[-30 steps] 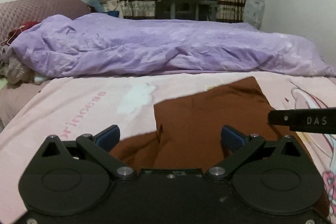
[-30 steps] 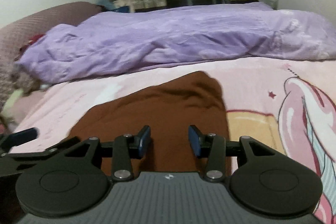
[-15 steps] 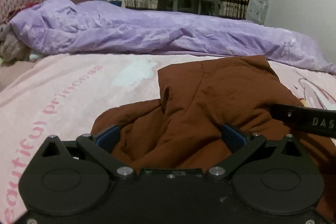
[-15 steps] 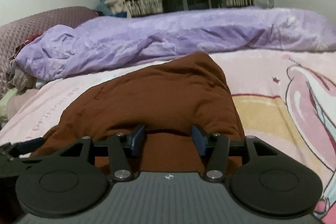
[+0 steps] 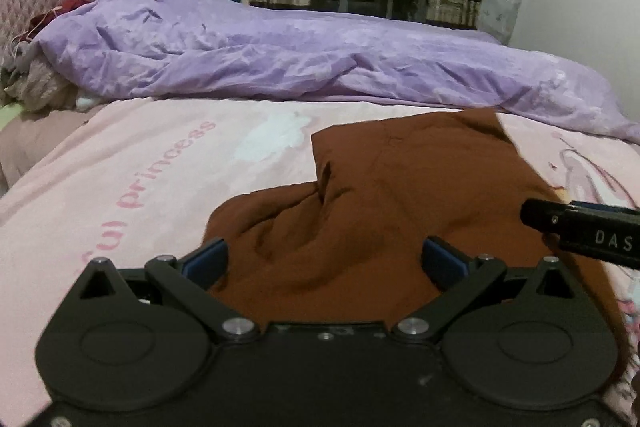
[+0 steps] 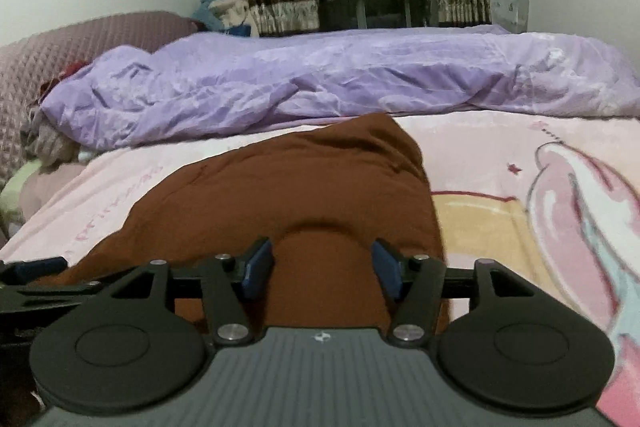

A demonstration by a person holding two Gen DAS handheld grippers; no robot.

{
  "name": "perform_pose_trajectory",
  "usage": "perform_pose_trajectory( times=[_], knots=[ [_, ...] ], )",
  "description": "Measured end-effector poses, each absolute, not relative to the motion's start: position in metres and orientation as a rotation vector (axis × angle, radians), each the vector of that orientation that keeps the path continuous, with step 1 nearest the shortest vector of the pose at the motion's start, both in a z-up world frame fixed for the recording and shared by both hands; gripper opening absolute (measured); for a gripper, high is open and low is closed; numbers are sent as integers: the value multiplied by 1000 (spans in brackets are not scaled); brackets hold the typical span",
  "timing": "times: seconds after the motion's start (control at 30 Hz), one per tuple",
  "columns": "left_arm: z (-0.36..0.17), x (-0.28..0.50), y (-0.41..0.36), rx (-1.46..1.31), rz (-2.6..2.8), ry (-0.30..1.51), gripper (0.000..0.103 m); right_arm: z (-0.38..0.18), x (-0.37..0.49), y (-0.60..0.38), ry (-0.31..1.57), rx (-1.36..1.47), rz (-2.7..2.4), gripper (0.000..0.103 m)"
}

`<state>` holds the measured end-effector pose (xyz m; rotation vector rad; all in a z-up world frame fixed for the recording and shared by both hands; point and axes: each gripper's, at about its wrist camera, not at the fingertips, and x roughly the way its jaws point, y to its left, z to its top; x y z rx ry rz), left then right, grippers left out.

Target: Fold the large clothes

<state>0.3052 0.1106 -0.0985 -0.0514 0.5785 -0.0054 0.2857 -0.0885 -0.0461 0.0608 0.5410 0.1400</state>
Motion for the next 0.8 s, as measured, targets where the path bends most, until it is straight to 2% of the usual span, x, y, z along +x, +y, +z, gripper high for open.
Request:
perform_pose_trajectory(
  times=[0.07, 0.17, 0.2, 0.3, 0.43, 0.57, 0.8],
  knots=[
    [-89, 291, 114, -37, -11, 580, 103, -39, 277, -90, 574, 45, 137, 69],
    [-85, 279, 118, 6, 7, 614, 103, -35, 262, -99, 609, 60, 168, 64],
    [-87, 278, 120, 16, 16, 624, 103, -36, 258, -104, 618, 73, 179, 59],
    [-109, 289, 128, 31, 15, 727, 103, -51, 266, -116, 686, 104, 203, 57],
    [-131, 300, 122, 10, 20, 774, 103, -74, 275, -121, 704, 137, 204, 59],
    [-116, 293, 120, 33, 27, 749, 103, -61, 262, -119, 690, 106, 194, 60],
    [-107, 285, 144, -155, -12, 825, 103, -54, 250, -124, 678, 82, 183, 66]
  ],
)
